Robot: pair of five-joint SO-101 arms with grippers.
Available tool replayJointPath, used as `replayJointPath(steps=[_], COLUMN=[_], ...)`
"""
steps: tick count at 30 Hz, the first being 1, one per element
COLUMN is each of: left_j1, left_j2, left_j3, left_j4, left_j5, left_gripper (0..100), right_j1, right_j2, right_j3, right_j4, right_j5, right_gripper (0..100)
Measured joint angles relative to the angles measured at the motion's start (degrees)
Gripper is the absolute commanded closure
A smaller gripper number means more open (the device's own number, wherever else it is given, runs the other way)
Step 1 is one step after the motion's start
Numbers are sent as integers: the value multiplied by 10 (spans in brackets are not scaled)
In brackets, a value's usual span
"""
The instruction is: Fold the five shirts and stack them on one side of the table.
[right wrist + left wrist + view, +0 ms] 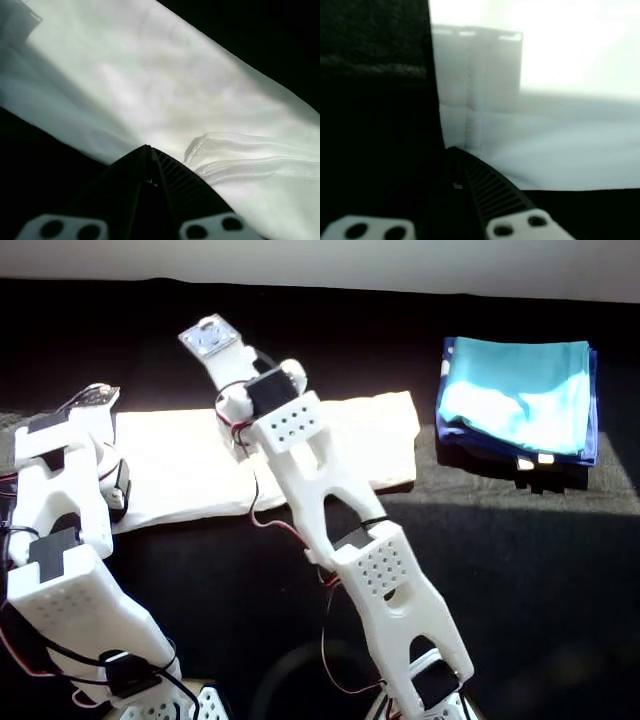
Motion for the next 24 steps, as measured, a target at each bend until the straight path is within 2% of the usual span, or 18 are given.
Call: replayJointPath(steps=[4,10,15,20,24], left_j1=[0,0,0,0,0], left_j2=[-6,-8,-5,76,161], left_j3=[-76,-210,-243,-255,-308], left_j4=[79,195,176,113,98], left_j5=[0,0,31,37,58], left_gripper=[972,758,755,755,755], right_j1=[41,87,95,101,136], right_j2=[-20,-88,-207,-361,-502], right_j3=[-20,-20,52,226,375], right_j4=[15,16,16,16,16], right_j5=[11,11,11,15,16], right_gripper=[988,977,892,890,890])
